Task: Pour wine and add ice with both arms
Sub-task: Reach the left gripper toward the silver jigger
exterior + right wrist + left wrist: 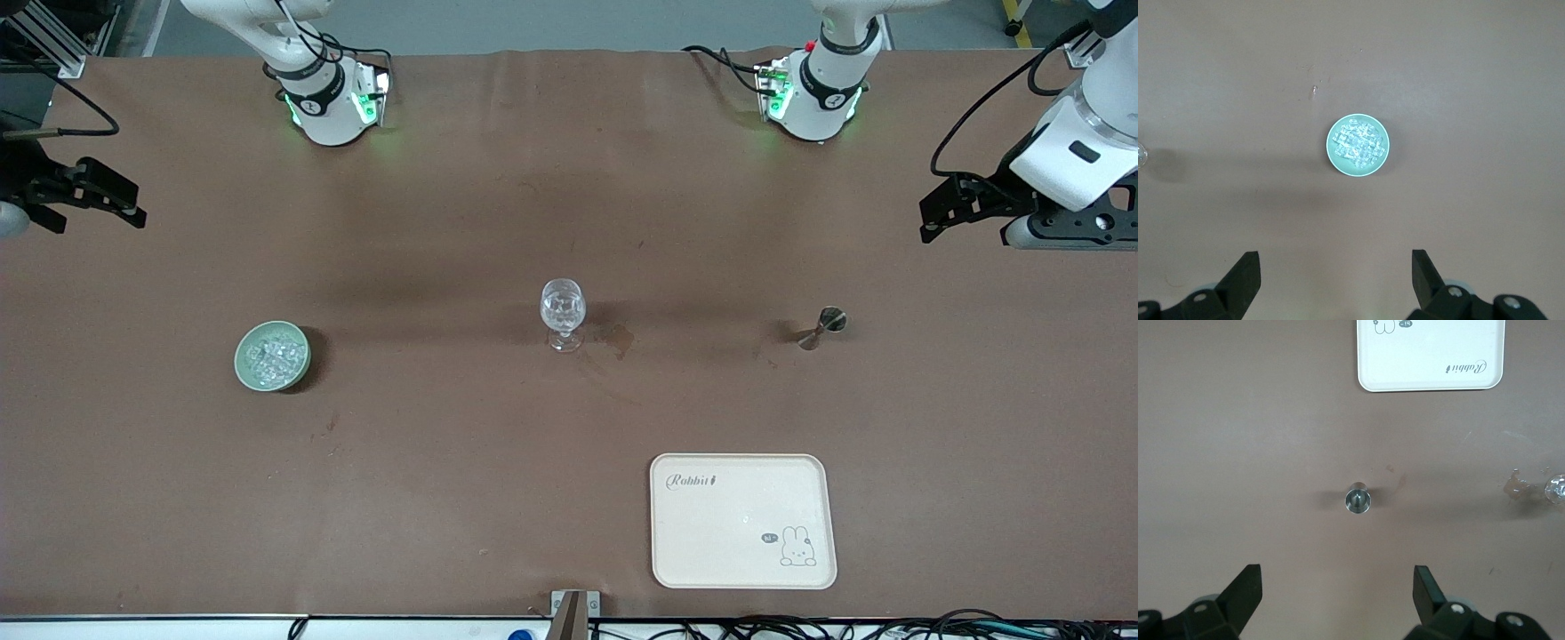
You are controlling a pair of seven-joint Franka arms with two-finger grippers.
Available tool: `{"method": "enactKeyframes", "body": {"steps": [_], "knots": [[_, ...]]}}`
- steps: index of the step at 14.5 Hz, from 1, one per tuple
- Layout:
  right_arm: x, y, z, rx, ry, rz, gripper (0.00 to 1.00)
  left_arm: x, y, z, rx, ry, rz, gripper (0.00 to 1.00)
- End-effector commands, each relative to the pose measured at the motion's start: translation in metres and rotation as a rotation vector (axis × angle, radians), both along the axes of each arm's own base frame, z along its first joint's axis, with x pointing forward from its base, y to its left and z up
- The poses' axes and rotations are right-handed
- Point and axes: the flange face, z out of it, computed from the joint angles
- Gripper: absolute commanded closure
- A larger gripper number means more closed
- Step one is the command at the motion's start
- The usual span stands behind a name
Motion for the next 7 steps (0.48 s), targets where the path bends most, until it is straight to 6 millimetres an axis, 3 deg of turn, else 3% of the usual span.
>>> {"method": "enactKeyframes", "body": {"steps": [1, 5, 7], "knots": [[-0.005, -0.004, 0.004, 0.017, 0.001, 0.002, 0.00, -0.002, 0.005, 0.010, -0.003, -0.007, 0.012, 0.00], [-0.005, -0.005, 0.006, 0.017, -0.002, 0.000, 0.00, 0.002, 0.019, 0.013, -0.005, -0.015, 0.029, 0.00], [-0.005, -0.005, 0.006, 0.017, -0.002, 0.000, 0.00, 0.009, 0.042, 0.005, -0.006, 0.000, 0.055, 0.00]]}}
